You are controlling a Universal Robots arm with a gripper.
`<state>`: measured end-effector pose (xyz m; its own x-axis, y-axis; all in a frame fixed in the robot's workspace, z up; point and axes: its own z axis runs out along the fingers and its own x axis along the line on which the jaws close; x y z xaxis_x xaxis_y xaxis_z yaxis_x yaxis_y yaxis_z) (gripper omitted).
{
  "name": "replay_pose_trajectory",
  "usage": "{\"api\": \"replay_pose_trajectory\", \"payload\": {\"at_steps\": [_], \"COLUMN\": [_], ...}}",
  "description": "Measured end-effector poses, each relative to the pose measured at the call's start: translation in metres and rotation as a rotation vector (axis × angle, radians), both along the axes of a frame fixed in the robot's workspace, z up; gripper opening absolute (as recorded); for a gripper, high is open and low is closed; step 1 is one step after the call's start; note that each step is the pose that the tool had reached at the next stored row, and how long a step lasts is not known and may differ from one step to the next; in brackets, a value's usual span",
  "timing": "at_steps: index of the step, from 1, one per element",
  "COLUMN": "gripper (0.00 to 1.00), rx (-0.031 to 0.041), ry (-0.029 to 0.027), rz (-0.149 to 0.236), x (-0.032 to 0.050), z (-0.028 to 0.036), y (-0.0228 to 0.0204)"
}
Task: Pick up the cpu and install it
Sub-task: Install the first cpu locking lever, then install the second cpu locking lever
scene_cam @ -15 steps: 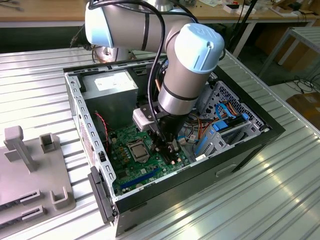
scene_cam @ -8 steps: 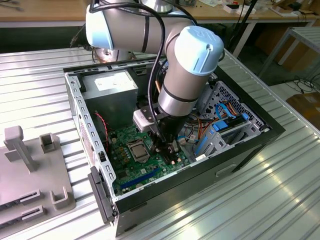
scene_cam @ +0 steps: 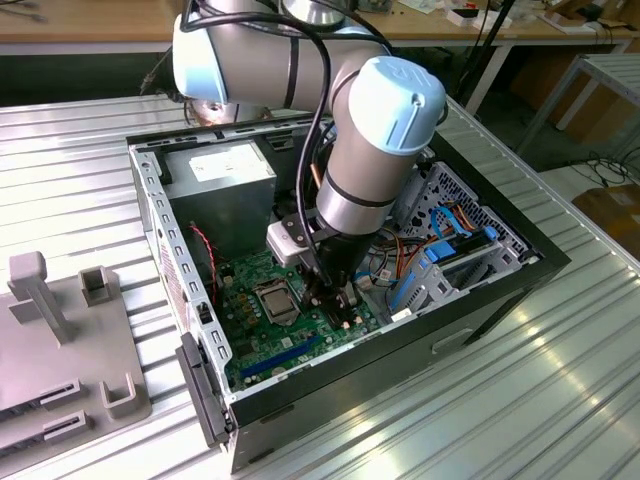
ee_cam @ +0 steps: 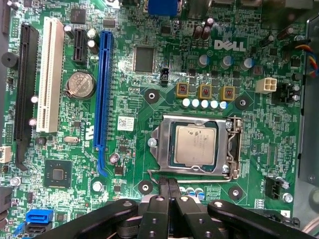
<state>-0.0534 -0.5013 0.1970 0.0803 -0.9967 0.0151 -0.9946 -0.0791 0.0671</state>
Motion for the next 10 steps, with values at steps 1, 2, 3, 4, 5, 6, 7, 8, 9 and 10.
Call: {"api": "replay_pose_trajectory", "payload": {"at_steps": [1, 2, 3, 4, 5, 6, 7, 8, 9, 10], "gripper": [0.11, 0.11, 0.11, 0.11, 0.11, 0.11, 0.11, 0.11, 0.11, 0.11], "rx": [0.0007, 0.0009, 0.0010, 0.0004, 0.0003, 0.0007, 0.0002, -0.0001, 0.0000, 0.0002], "ry": [-0.0003, -0.0003, -0.0005, -0.0003, -0.0001, -0.0002, 0.0000, 0.0001, 0.0001, 0.0000], "rz": [0.000, 0.000, 0.000, 0.000, 0.000, 0.000, 0.000, 0.000, 0.000, 0.000], "x": [0.0000, 0.0000, 0.0000, -0.0001, -0.0004, -0.0005, -0.0006, -0.0006, -0.0006, -0.0006], "z": [0.0010, 0.0021, 0.0038, 0.0050, 0.0057, 0.0058, 0.0064, 0.0071, 0.0078, 0.0091], "y": [0.0001, 0.0001, 0.0001, 0.0000, 0.0000, 0.0001, 0.0000, -0.0001, -0.0001, 0.0000]}}
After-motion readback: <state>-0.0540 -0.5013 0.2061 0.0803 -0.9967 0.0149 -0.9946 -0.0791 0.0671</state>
